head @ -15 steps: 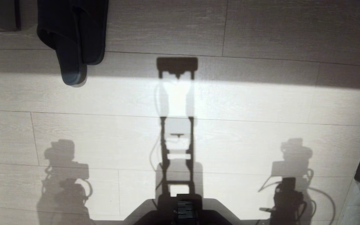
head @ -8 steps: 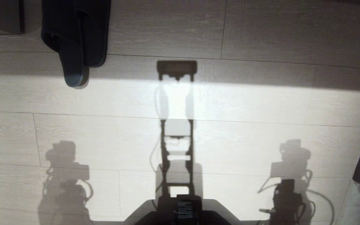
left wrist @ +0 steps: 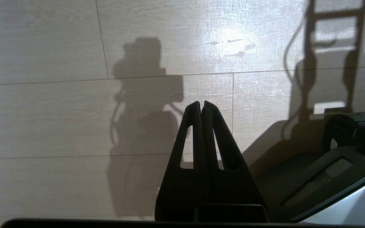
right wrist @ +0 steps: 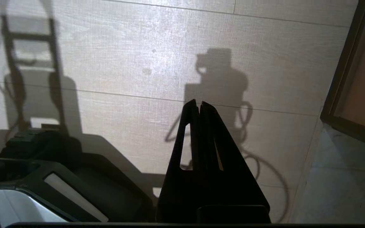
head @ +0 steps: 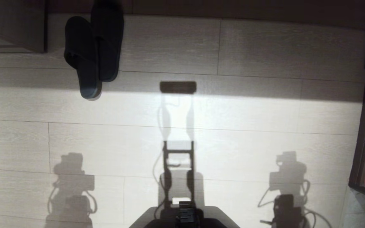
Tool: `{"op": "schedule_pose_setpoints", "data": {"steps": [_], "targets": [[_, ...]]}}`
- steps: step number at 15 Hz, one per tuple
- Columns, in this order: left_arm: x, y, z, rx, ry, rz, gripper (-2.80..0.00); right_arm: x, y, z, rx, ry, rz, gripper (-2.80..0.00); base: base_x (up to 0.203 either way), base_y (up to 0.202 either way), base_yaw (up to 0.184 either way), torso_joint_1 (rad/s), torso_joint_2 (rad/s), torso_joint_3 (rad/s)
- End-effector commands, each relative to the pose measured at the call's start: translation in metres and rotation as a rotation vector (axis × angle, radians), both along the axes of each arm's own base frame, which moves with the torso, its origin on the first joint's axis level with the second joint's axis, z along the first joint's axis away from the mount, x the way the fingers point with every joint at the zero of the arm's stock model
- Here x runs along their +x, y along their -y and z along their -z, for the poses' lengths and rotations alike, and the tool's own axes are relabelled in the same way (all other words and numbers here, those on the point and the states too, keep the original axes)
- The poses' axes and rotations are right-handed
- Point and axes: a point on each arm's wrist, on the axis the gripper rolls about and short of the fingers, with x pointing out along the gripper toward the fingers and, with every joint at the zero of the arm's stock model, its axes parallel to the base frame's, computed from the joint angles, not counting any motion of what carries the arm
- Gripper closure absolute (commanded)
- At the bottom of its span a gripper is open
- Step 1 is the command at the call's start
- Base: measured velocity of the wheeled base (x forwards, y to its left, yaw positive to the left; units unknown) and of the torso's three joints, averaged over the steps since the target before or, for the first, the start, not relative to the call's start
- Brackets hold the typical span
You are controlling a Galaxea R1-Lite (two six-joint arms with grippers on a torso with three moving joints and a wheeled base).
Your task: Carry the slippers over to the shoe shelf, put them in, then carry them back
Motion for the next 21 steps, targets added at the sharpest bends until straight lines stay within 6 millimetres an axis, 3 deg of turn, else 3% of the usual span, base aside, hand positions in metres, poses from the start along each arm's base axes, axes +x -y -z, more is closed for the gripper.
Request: {"op": "schedule_pose_setpoints", "data": {"steps": [1,21], "targets": [[0.0003,0.0,-0.0001,0.009,-0.004,0.0,0.0,-0.0001,0.0,0.0,-0.001,0.001,-0.002,0.0,0.0,0.0,0.0,0.005,0.01,0.201],[0.0006,0.0001,-0.0004,0.009,0.004,0.003,0.0,0.0,0.0,0.0,-0.001,0.0,-0.001,0.0,0.0,0.0,0.0,0.002,0.0,0.203]]}}
